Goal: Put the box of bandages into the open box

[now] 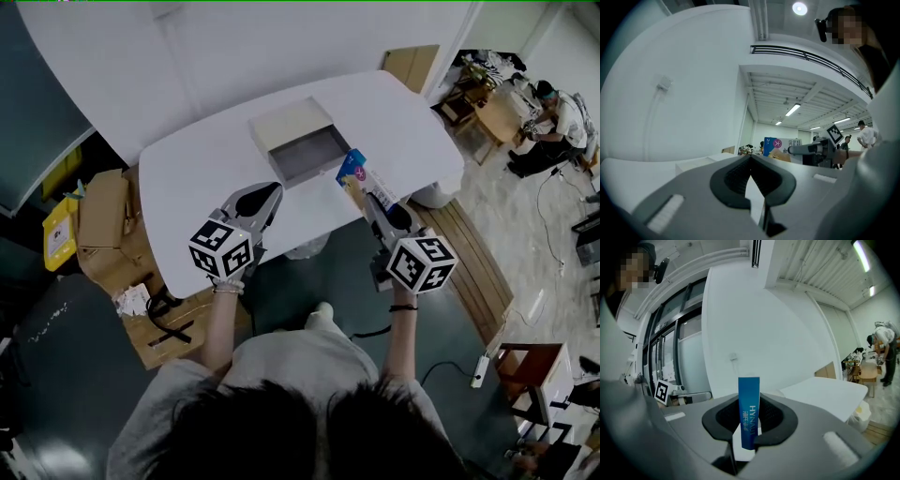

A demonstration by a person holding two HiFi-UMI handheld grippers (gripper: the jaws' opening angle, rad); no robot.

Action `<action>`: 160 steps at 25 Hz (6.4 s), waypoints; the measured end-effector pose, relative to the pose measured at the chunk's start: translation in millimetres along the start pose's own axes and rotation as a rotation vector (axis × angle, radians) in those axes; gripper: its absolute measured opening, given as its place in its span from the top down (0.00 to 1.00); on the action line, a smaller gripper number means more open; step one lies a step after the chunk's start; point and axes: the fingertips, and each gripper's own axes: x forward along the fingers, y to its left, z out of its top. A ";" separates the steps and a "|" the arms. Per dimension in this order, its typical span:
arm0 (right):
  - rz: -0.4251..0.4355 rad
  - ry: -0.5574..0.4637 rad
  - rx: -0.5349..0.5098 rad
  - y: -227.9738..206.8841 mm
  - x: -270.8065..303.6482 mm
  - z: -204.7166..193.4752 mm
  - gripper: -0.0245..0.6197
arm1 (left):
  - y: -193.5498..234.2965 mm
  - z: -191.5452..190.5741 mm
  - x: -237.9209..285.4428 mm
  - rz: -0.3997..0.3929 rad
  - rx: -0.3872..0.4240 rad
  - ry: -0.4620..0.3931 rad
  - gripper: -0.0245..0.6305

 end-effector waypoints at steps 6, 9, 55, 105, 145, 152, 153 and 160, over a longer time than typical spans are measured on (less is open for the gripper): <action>0.070 0.036 -0.016 -32.5 21.2 14.2 0.83 | 4.3 1.9 33.3 0.062 -0.002 -0.008 0.97; 0.100 0.049 -0.023 -49.3 29.4 21.8 0.83 | 10.1 3.9 45.8 0.106 -0.010 -0.024 0.97; 0.309 0.216 0.075 -84.9 206.0 -2.1 0.83 | 125.3 -25.0 111.5 0.246 -0.108 0.043 0.97; 0.648 0.854 0.279 -76.3 280.1 -110.2 0.83 | 148.7 -110.4 120.8 0.371 -0.349 0.170 0.97; 0.512 1.269 0.385 -90.3 302.7 -159.7 0.81 | 146.0 -120.9 126.3 0.354 -0.398 0.174 0.97; 0.468 1.236 0.349 -91.6 307.8 -159.8 0.79 | 143.5 -120.5 126.9 0.355 -0.399 0.166 0.97; 0.462 1.235 0.333 -92.0 308.2 -160.5 0.78 | 143.0 -120.3 127.2 0.355 -0.399 0.165 0.97; 0.411 1.230 0.261 -98.1 310.8 -163.6 0.67 | 140.9 -118.8 128.8 0.356 -0.401 0.158 0.97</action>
